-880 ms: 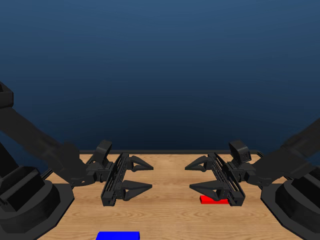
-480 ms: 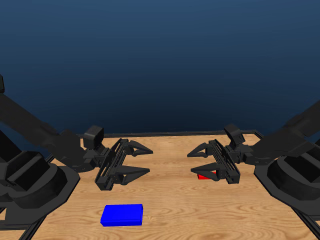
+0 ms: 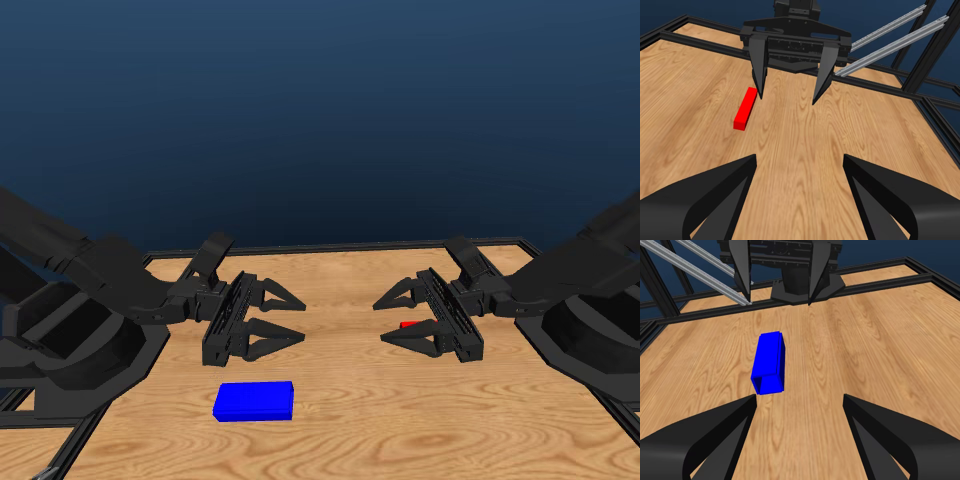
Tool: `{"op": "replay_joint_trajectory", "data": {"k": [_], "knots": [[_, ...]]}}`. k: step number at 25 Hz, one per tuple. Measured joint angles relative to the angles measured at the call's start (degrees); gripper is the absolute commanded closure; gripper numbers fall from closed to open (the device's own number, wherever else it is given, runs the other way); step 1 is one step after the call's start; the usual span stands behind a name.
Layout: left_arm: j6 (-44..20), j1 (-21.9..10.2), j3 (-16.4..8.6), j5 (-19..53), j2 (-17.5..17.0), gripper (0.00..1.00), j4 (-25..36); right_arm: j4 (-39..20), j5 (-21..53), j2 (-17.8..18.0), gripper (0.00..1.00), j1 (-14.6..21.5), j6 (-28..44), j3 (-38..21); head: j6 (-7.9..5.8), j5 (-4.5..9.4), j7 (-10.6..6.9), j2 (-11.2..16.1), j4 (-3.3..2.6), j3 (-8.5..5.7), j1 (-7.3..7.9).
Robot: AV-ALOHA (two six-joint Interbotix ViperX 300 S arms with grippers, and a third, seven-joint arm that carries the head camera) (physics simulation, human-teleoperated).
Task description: Insert peg into socket
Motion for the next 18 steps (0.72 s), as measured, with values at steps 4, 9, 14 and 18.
{"op": "replay_joint_trajectory", "data": {"k": [4, 9, 14, 18], "knots": [[-1.45, -1.73, -1.28, 13.34, -1.32, 0.00, -1.96, -0.07, 0.26, 2.22, 0.00, 0.90, 1.33, -1.11, 0.62, 0.97, 0.03, 0.30, 0.14, 0.33, 0.02], [-5.27, -3.46, -1.50, 25.04, -1.81, 0.00, -1.03, -0.44, 0.44, 3.19, 0.00, 1.33, 2.51, -1.72, 1.16, 1.67, 0.07, 0.51, 0.19, 0.62, -0.12], [-10.77, -4.66, -1.85, 32.86, -0.55, 0.00, 1.11, -0.67, 0.52, 3.30, 0.00, 1.23, 3.31, -1.82, 1.42, 1.92, -0.11, 0.68, 0.24, 0.77, -0.12], [-15.63, -5.08, -1.75, 36.54, 1.65, 0.00, 3.29, -0.28, 0.09, 3.30, 0.00, 1.42, 3.82, -1.67, 1.44, 2.09, -0.43, 0.68, 0.26, 0.83, 0.00]]}}
